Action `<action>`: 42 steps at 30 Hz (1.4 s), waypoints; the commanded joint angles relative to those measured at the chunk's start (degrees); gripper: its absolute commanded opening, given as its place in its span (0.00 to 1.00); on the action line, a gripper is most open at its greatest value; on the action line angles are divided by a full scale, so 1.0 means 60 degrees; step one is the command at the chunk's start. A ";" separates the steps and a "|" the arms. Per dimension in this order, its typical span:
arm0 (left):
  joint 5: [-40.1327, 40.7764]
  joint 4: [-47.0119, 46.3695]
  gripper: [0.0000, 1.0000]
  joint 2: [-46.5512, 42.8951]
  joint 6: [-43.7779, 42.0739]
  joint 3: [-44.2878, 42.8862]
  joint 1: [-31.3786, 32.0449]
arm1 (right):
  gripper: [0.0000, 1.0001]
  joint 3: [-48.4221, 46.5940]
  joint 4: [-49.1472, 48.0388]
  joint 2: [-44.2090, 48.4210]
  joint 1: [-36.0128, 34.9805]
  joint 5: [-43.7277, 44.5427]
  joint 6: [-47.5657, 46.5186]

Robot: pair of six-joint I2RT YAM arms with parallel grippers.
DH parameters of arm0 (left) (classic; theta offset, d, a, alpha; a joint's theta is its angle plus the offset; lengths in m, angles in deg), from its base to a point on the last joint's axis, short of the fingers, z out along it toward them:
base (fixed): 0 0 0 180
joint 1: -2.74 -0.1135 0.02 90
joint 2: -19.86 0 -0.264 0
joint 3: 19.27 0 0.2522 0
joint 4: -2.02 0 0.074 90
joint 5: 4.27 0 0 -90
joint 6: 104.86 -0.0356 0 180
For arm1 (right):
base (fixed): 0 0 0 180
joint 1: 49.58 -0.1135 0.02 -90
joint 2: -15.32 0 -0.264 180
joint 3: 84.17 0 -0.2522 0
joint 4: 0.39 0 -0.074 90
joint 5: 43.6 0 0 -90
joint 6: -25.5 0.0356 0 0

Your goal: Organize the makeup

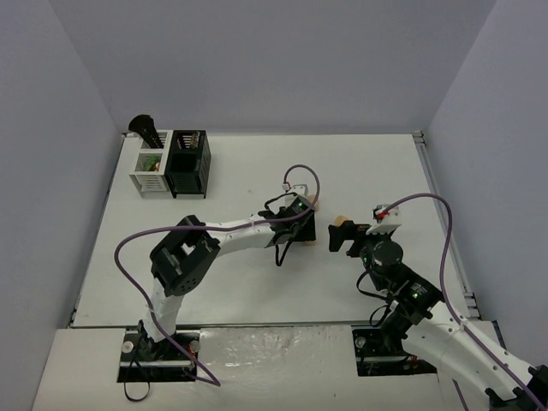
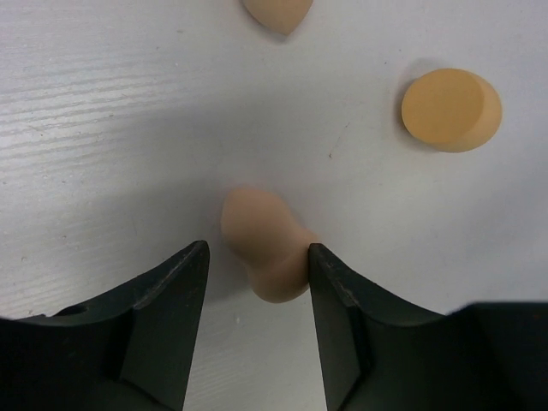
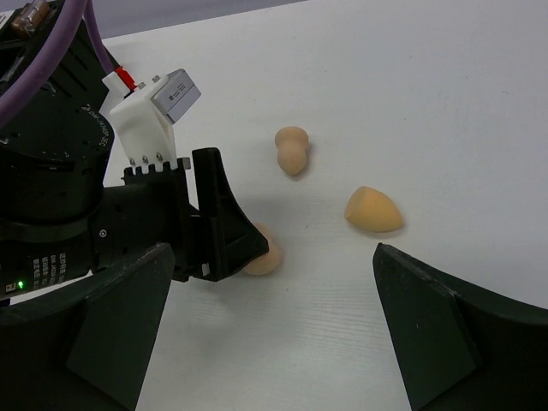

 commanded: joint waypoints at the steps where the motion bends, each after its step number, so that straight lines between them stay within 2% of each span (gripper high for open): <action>1: 0.0258 -0.0516 0.44 0.0009 0.0209 -0.0420 0.0085 | 0.99 -0.0053 -0.0518 -0.0197 0.0021 0.0398 0.0017; 3: 0.0241 -0.0776 0.42 0.0074 0.0244 -0.0430 0.0087 | 0.99 -0.0055 -0.0520 -0.0221 0.0021 0.0413 -0.0001; 7: 0.0223 -0.0865 0.16 0.0029 0.0288 -0.0356 0.0101 | 0.99 -0.0036 -0.0520 -0.0147 0.0021 0.0432 -0.0020; 11: 0.0489 -0.1276 0.00 -0.0333 0.0248 0.0004 0.0101 | 0.99 0.0007 -0.0520 -0.0111 0.0021 0.0483 -0.0031; 16: 0.0828 -0.1089 0.00 -0.1404 -0.0159 0.0453 0.0090 | 0.99 -0.0007 -0.0505 -0.0152 0.0021 0.0461 -0.0056; 22: 0.2095 0.0518 0.00 -0.3355 -0.1498 0.0359 -0.0317 | 0.99 -0.0041 -0.0519 -0.0121 0.0021 0.0427 -0.0089; 25: 0.2771 0.1181 0.00 -0.4089 -0.2492 0.0258 -0.1192 | 0.99 -0.0106 -0.0520 -0.0242 0.0021 0.0347 -0.0092; 29: 0.2842 0.1302 0.00 -0.4853 -0.3641 0.0142 -0.2860 | 0.99 -0.0201 -0.0578 -0.0631 0.0021 0.0274 -0.0111; 35: 0.2285 0.1071 0.00 -0.4468 -0.4540 -0.0564 -0.5563 | 1.00 -0.0231 -0.0724 -0.0957 0.0021 0.0191 -0.0148; 42: 0.1356 0.1388 0.00 -0.2549 -0.4718 -0.2363 -0.7348 | 1.00 -0.0245 -0.0725 -0.1126 0.0025 0.0120 -0.0188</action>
